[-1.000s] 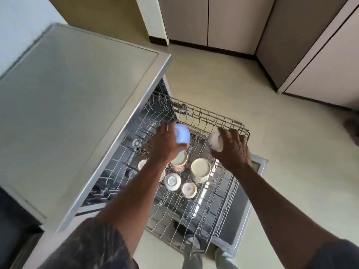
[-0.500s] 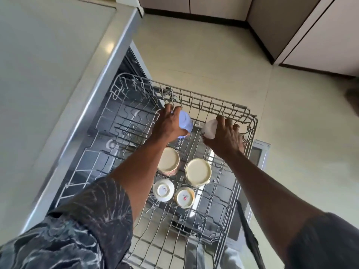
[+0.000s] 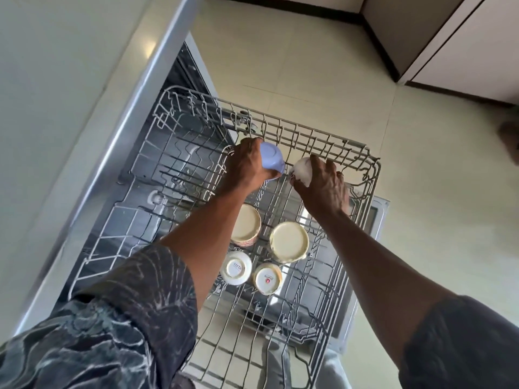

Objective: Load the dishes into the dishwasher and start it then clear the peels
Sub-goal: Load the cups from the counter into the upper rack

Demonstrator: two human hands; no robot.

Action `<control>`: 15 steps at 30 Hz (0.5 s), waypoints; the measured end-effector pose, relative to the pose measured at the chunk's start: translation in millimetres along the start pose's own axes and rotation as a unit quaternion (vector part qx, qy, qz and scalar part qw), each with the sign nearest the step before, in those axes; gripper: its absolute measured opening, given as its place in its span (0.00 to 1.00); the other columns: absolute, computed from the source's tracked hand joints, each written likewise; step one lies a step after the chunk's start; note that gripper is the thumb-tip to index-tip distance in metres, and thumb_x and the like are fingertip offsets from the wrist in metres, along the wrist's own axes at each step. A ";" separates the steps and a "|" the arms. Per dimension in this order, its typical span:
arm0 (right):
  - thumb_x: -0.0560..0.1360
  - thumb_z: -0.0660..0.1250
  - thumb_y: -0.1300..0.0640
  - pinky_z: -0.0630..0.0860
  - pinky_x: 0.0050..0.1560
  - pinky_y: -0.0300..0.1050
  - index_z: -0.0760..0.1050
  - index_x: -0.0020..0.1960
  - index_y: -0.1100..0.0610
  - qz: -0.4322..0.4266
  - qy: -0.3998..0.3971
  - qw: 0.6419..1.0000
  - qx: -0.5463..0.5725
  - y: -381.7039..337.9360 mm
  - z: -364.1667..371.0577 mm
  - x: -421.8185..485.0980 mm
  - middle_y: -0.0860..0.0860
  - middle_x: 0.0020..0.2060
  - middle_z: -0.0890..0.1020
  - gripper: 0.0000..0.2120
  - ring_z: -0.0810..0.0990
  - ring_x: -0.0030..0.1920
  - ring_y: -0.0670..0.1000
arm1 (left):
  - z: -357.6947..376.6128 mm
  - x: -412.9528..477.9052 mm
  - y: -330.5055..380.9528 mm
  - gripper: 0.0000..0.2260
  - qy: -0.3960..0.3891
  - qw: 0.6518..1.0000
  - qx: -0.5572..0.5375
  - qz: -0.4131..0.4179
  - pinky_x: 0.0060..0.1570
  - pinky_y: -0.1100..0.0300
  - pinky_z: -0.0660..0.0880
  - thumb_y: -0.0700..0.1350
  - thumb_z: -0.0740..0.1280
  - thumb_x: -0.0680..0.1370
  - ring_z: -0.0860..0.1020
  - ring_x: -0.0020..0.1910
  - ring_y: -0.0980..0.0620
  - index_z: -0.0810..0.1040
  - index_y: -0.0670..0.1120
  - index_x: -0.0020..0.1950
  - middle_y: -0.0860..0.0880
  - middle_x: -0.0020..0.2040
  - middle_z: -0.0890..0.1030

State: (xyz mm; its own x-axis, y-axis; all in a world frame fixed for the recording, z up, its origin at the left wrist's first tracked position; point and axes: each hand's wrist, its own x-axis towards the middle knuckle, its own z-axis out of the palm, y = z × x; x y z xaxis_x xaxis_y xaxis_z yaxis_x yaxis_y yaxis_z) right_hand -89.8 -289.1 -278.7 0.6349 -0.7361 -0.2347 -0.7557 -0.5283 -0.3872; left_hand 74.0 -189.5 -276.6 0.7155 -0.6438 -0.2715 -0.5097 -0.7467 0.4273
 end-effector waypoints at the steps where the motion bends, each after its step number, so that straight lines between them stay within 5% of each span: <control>1: 0.74 0.68 0.36 0.74 0.49 0.51 0.65 0.70 0.49 0.003 0.001 1.000 0.000 -0.1 0.7 0.4 0.57 0.63 0.74 0.31 0.78 0.56 0.62 | 0.0 0.4 -1.3 0.46 -0.001 1.000 -0.001 0.002 0.61 0.46 0.74 0.56 0.82 0.64 0.70 0.67 0.42 0.65 0.44 0.74 0.42 0.69 0.71; 15: 0.77 0.65 0.37 0.71 0.49 0.51 0.63 0.73 0.50 0.011 -0.005 1.000 -0.002 -2.5 2.3 -3.6 0.58 0.67 0.70 0.31 0.77 0.58 0.63 | -13.1 -9.3 -7.9 0.46 -0.006 1.000 0.009 0.022 0.66 0.50 0.71 0.55 0.81 0.67 0.71 0.68 0.42 0.62 0.42 0.77 0.41 0.71 0.71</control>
State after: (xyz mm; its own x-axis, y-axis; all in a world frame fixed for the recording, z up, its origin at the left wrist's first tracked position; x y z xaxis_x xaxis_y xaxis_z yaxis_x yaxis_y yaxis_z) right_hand -89.8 -284.2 -278.9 0.6189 -0.7438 -0.2524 -0.7707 -0.5132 -0.3777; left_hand 77.6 -175.5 -266.2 0.6857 -0.6786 -0.2635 -0.5500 -0.7200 0.4231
